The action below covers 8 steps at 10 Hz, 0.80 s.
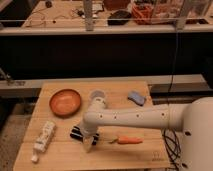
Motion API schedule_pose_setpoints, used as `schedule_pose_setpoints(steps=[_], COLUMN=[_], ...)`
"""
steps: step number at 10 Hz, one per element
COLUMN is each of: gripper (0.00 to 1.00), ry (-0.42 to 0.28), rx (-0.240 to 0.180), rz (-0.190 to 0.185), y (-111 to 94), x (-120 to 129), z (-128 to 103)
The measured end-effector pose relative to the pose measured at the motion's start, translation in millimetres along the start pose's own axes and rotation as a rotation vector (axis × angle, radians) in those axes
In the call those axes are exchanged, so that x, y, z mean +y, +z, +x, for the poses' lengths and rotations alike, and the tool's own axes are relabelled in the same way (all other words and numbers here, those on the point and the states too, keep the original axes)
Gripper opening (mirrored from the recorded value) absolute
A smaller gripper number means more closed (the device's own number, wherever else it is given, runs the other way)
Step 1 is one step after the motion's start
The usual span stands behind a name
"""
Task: Place the eraser in the ceramic cup
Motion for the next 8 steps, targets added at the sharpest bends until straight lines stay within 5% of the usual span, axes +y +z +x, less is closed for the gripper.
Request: schedule_pose_setpoints(steps=[6, 8], gripper=[0.66, 0.49], ry=[0.000, 0.000], rx=[0.006, 0.008], rz=[-0.005, -0.009], y=[5.4, 7.5], x=[-1.2, -1.2], z=[-1.1, -1.8])
